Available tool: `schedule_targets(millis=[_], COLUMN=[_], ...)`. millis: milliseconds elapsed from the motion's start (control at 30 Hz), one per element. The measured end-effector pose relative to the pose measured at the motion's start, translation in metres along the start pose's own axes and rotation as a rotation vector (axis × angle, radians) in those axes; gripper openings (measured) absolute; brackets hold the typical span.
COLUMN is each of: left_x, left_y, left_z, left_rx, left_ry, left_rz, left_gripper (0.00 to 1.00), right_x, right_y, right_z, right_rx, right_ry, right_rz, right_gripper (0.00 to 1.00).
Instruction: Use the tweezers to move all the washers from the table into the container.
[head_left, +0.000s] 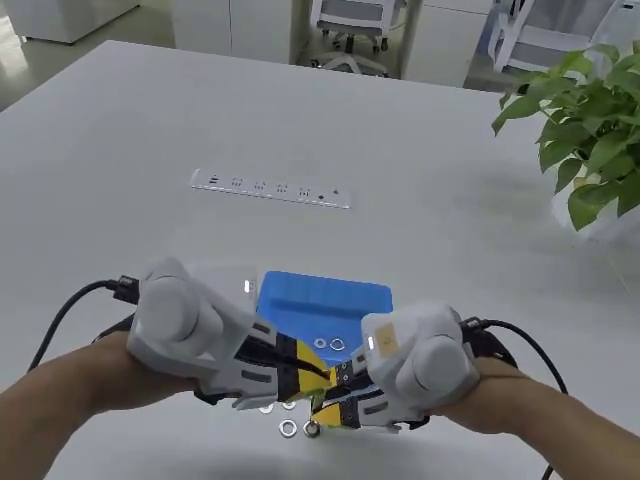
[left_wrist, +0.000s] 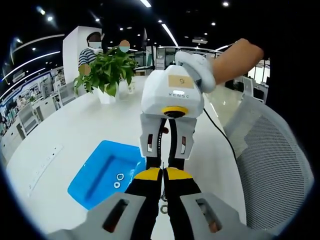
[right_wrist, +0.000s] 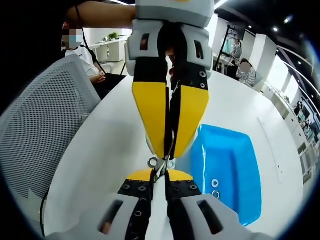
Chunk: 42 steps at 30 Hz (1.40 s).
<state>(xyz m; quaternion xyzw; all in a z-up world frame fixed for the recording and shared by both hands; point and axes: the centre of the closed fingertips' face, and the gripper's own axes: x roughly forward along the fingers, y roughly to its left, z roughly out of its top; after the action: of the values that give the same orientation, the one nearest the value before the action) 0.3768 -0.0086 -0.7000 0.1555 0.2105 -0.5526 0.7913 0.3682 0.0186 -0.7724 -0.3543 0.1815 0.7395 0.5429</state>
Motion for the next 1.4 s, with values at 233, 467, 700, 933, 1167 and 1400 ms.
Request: schedule_targets(millis=[233,467,700,933,1167,1400], left_x=[0.001,-0.004,-0.013,-0.021,-0.029,-0.035], left_y=[-0.001,0.002,0.002,0.002,0.005,0.004], left_z=[-0.002,-0.003,-0.004,-0.009,-0.015,-0.013], left_rx=[-0.004,-0.013,-0.041,-0.092,-0.14,-0.175], left_ry=[0.015,0.016,0.007,-0.012,-0.029,-0.077], left_rz=[0.002,0.018,0.028,0.063,0.1,0.117], left_gripper=[0.06,0.11,0.21,0.35,0.57,0.69], right_x=[0.0,0.0,-0.001,-0.007,-0.015,-0.027], right_y=[0.0,0.0,0.001,0.0,-0.001,-0.002], right_z=[0.0,0.001,0.003,0.007,0.015,0.021], right_rx=[0.023,0.03,0.032,0.032,0.033,0.03], right_ry=[-0.003,0.002,0.002,-0.003,-0.013,-0.019], right_rz=[-0.009,-0.005,-0.001,-0.007,-0.011,-0.009], right_gripper=[0.09,0.09,0.09,0.09,0.09,0.09])
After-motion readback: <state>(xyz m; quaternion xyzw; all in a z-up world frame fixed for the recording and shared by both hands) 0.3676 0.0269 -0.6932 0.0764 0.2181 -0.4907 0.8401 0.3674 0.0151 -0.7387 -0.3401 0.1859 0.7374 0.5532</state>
